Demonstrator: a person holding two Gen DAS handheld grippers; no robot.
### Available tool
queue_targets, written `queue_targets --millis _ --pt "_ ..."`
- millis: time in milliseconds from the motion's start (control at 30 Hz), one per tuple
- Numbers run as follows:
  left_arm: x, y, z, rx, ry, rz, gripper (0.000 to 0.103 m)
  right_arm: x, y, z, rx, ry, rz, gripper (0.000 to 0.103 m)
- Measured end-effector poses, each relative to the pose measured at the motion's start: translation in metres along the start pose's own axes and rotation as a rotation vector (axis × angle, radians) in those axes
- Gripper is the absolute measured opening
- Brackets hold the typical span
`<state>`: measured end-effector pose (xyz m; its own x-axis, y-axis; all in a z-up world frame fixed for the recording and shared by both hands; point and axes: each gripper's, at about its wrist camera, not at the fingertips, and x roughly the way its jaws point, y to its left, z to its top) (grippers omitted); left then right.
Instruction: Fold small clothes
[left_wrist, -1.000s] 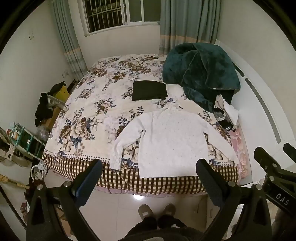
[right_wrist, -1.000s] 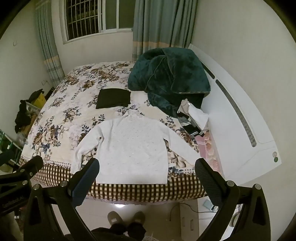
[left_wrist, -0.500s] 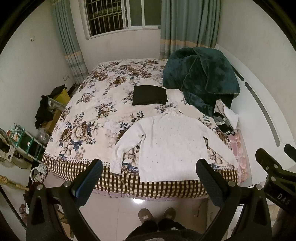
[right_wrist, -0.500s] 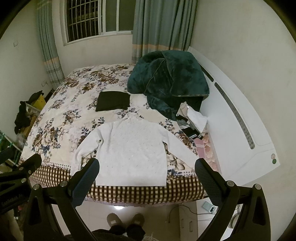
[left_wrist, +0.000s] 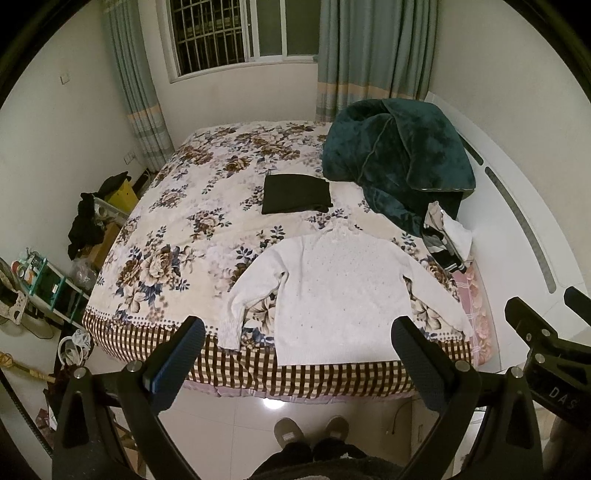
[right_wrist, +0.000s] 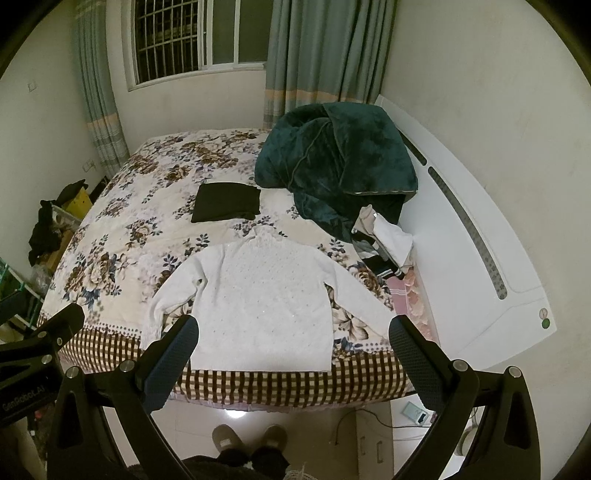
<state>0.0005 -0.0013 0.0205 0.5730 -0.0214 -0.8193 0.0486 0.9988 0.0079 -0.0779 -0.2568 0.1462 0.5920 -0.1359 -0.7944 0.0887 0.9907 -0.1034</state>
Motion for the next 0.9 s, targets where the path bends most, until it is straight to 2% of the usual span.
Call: queue_targets --millis 900 --pt "-0.0002 0.0028 0.0015 0.000 -0.003 -0.004 0.103 -0.0032 0.0085 0.0047 -0.010 -0.013 0.000 0.103"
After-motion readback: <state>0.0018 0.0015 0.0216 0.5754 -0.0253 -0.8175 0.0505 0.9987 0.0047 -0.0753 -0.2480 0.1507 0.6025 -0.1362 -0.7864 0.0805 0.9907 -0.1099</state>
